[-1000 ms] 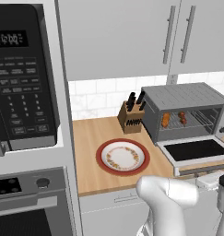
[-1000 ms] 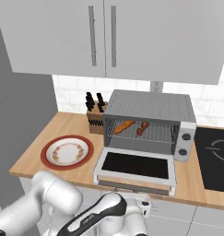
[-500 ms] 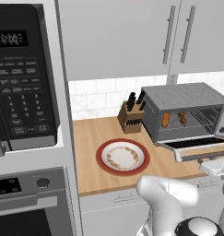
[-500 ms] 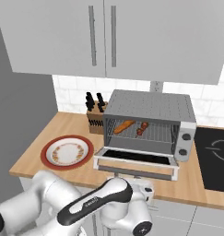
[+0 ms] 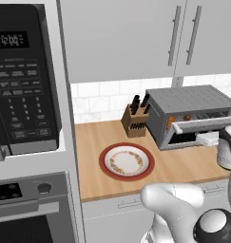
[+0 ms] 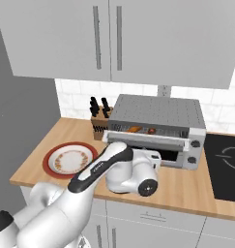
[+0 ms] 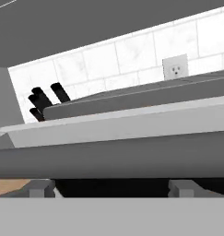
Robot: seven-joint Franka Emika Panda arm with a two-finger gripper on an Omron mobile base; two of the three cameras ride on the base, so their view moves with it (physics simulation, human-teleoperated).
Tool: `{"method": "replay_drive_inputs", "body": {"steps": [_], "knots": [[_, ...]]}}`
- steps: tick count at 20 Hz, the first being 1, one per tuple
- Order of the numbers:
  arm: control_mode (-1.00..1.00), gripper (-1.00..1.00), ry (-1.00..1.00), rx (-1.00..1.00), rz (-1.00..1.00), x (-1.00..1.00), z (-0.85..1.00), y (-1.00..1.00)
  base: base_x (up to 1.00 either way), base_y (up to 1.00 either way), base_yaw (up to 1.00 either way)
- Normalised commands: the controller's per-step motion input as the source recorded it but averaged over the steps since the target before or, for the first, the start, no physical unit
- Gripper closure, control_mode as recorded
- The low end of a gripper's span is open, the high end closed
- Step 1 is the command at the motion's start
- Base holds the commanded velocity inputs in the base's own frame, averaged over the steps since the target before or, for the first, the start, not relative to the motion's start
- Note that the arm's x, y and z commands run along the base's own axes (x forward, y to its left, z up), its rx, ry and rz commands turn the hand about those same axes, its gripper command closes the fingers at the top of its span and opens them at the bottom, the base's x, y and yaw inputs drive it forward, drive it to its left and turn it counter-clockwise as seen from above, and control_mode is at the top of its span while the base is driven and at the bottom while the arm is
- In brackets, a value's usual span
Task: Pick up the kebab skewer and baguette bread, and place them inside the toaster oven. Close the toaster oven door and start by setting the timer.
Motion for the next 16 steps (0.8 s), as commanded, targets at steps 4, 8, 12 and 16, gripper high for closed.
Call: {"method": "replay_drive_inputs", "body": {"steps": [4, 8, 12, 16], "knots": [[-1.0, -1.0, 0.0, -0.08, 0.0, 0.78, 0.5, 0.0, 0.0, 0.0, 0.0], [-1.0, -1.0, 0.0, -0.08, 0.0, 0.38, 0.45, 0.0, 0.0, 0.0, 0.0], [-1.0, -1.0, 0.0, -0.11, 0.0, 0.04, 0.25, 0.02, 0.0, 0.0, 0.0], [-1.0, -1.0, 0.02, -0.13, 0.0, 0.0, 0.12, 0.06, 0.0, 0.0, 0.0]]}}
